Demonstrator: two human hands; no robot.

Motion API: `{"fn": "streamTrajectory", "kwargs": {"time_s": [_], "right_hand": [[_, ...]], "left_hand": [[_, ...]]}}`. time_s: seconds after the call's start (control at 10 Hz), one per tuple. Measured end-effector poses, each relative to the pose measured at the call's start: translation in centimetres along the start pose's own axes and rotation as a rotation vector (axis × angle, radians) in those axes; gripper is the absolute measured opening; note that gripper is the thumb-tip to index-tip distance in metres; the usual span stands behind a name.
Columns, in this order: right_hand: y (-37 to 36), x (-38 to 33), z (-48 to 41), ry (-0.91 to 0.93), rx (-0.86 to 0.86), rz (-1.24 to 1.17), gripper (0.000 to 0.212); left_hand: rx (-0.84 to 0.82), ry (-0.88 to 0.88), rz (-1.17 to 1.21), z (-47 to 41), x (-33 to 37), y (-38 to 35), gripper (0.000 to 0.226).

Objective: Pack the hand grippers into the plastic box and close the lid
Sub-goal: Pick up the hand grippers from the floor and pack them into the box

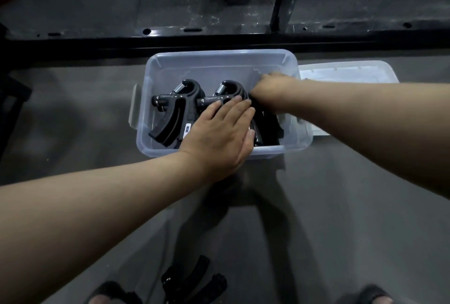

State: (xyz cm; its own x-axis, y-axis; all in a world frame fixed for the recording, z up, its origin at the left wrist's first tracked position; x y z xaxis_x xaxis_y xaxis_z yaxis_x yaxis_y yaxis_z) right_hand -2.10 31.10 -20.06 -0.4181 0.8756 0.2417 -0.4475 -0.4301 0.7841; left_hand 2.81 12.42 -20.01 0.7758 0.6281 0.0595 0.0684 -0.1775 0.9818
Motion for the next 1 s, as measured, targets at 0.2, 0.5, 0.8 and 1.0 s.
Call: {"fn": "streamTrajectory", "kwargs": {"time_s": [0.2,0.5,0.8,1.0], "right_hand": [[0.3,0.2,-0.6,0.029,-0.165,0.116,0.018],[-3.7,-3.7,1.2,-0.140,0.096,-0.276,0.071],[-1.3,-4.5,5.7,-0.060,0.130,-0.390,0.018],[-0.9,-3.8,4.6,-0.198,0.066,-0.205,0.056]], "left_hand": [[0.008,0.002,0.005,0.0,0.0,0.1,0.055],[-0.007,0.010,-0.003,0.1,0.0,0.1,0.056],[0.002,0.009,0.022,0.0,0.0,-0.1,0.056],[0.008,0.002,0.014,0.0,0.0,-0.2,0.056]]}}
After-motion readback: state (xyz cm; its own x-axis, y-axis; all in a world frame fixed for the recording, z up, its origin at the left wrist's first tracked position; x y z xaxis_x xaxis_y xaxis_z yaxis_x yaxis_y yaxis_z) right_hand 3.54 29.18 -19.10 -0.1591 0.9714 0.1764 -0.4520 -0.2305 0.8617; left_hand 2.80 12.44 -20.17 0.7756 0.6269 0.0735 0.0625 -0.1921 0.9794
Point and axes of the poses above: each hand's wrist, its own z-axis away from the middle knuckle, its own y-axis out of the back of the hand, x = y × z, the point moved 1 cm from there along -z, towards the middle knuckle, and after that the axes turned 7 degrees about y, right-handed, at the moved point
